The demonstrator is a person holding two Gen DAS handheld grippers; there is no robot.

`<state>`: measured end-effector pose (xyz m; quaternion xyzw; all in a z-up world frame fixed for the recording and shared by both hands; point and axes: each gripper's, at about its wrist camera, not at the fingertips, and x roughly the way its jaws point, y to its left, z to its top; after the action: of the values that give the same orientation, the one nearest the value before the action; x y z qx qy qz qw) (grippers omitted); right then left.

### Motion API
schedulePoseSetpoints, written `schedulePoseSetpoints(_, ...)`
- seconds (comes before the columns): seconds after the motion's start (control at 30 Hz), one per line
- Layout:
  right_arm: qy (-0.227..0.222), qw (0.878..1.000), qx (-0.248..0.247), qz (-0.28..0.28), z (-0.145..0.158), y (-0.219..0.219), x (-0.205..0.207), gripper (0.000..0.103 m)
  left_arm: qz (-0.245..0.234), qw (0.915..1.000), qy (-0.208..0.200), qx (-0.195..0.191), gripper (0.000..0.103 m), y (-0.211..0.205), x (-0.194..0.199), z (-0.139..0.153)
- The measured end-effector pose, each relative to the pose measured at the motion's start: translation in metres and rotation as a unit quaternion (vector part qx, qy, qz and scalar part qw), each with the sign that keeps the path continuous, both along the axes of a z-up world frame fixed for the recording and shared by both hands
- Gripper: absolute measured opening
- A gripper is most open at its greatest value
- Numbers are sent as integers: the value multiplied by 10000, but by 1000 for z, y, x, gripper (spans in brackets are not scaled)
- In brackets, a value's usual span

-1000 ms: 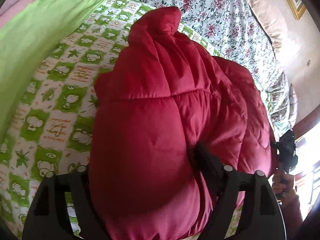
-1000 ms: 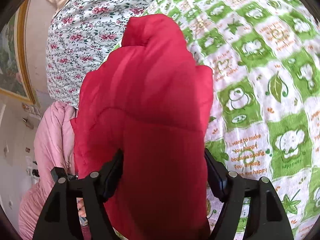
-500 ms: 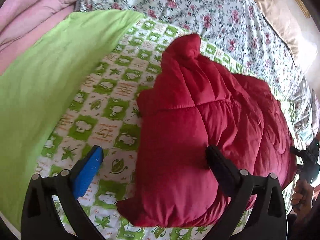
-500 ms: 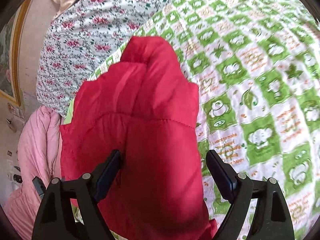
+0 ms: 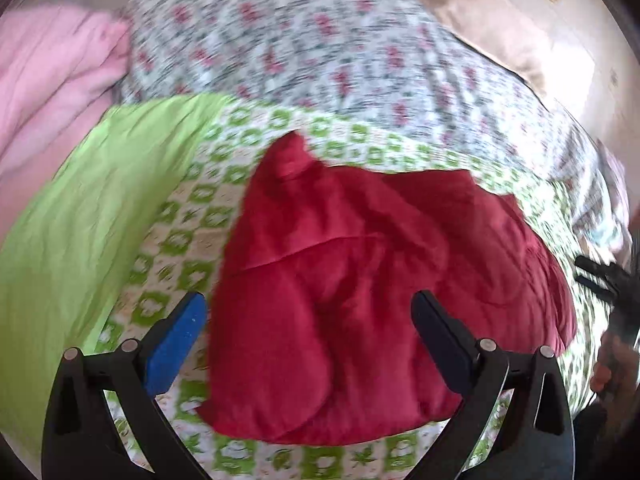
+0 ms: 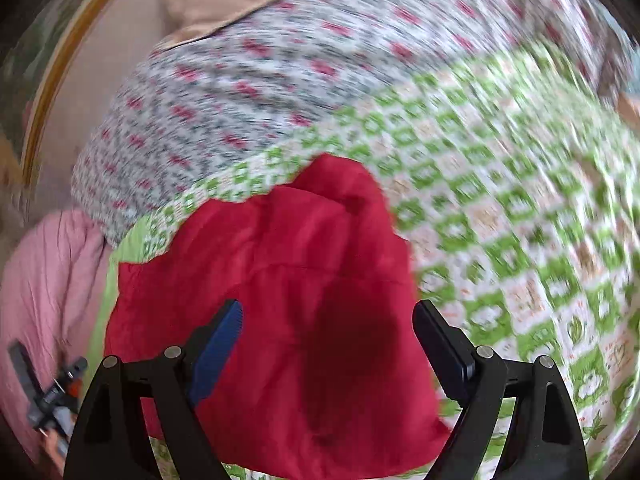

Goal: Fold large clothes

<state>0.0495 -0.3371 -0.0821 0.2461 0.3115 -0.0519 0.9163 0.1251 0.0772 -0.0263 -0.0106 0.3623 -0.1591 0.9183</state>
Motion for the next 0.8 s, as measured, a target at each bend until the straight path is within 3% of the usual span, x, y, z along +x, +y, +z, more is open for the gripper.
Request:
schedulePoseSetpoints(0.23, 209, 9871, -1229, 1001, 13, 99, 52, 88, -296, 9971, 100, 696, 103, -58, 11, -12)
schedulePoseSetpoints(0.37, 446, 9872, -1095, 1068, -2, 106, 80, 88, -329, 9936, 302, 1040, 102, -76, 24, -30)
schedulePoseSetpoints(0.6, 782, 9841, -1297, 927, -25, 97, 107, 88, -301, 9927, 402, 1100, 102, -86, 42, -45)
schedulePoseSetpoints(0.8, 908, 9855, -1170, 827, -36, 82, 122, 88, -294, 9916, 359, 1204, 102, -96, 54, -53)
